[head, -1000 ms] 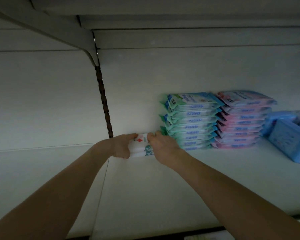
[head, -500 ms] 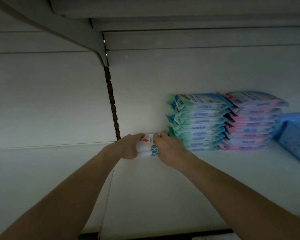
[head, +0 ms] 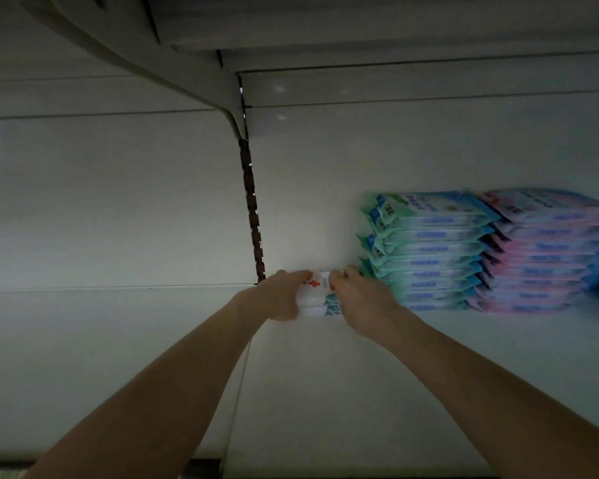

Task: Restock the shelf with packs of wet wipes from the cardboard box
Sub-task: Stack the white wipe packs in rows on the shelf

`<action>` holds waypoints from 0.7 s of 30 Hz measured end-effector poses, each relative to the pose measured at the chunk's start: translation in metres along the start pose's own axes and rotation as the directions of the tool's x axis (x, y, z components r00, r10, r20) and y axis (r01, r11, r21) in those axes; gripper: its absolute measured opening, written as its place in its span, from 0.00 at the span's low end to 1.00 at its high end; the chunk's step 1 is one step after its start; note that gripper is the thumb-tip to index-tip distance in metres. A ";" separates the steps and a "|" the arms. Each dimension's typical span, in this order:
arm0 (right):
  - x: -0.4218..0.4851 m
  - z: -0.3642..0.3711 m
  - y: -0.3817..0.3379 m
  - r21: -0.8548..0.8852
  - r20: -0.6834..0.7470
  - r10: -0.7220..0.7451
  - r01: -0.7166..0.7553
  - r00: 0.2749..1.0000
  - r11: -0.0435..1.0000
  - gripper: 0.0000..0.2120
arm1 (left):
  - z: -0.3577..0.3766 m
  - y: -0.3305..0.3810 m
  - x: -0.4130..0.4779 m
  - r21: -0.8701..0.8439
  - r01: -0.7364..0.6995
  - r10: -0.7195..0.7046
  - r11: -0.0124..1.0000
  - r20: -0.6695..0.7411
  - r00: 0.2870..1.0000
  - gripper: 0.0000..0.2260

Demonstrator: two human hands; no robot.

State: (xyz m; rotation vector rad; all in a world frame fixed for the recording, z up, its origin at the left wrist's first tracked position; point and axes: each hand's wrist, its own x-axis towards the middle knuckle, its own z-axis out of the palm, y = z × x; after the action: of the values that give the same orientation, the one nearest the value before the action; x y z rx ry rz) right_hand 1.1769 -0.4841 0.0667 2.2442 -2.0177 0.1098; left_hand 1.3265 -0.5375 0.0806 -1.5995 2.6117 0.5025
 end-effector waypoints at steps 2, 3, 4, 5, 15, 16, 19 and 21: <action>0.001 -0.001 0.002 0.016 0.004 -0.012 0.012 1.000 1.000 0.20 | 0.000 -0.001 0.001 0.009 0.009 -0.009 1.000 0.009 1.000 0.36; 0.000 -0.001 0.003 0.026 0.007 -0.020 0.020 1.000 0.999 0.20 | 0.000 -0.001 0.002 0.013 0.014 -0.014 1.000 0.014 1.000 0.36; 0.000 -0.001 0.005 0.038 0.006 -0.029 0.029 1.000 0.999 0.19 | -0.001 -0.001 0.002 0.016 0.017 -0.017 1.000 0.020 1.000 0.37; 0.000 -0.002 0.006 0.053 0.003 -0.037 0.037 0.999 0.998 0.17 | -0.002 -0.001 0.002 0.018 0.014 -0.015 1.000 0.027 1.000 0.37; -0.001 0.002 0.005 -0.004 -0.013 -0.034 0.034 0.999 0.999 0.22 | -0.001 0.006 0.001 0.077 0.026 -0.027 0.997 0.014 1.000 0.36; -0.001 0.003 0.004 -0.027 -0.022 -0.027 0.027 0.999 0.999 0.23 | 0.000 0.007 0.001 0.077 0.025 -0.025 0.997 0.002 1.000 0.35; -0.002 0.005 0.001 -0.057 -0.037 -0.006 0.004 0.999 0.998 0.23 | 0.003 0.006 0.001 0.080 0.028 -0.027 0.996 -0.023 0.999 0.35; -0.003 0.003 0.000 -0.049 -0.034 0.008 -0.010 0.999 0.999 0.22 | 0.006 0.005 0.001 0.081 0.035 -0.032 0.996 -0.038 0.999 0.34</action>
State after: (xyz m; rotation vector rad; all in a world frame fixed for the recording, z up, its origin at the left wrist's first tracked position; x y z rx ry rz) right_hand 1.1767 -0.4818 0.0634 2.1894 -1.9916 0.0965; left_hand 1.3208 -0.5345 0.0765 -1.6394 2.5898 0.3631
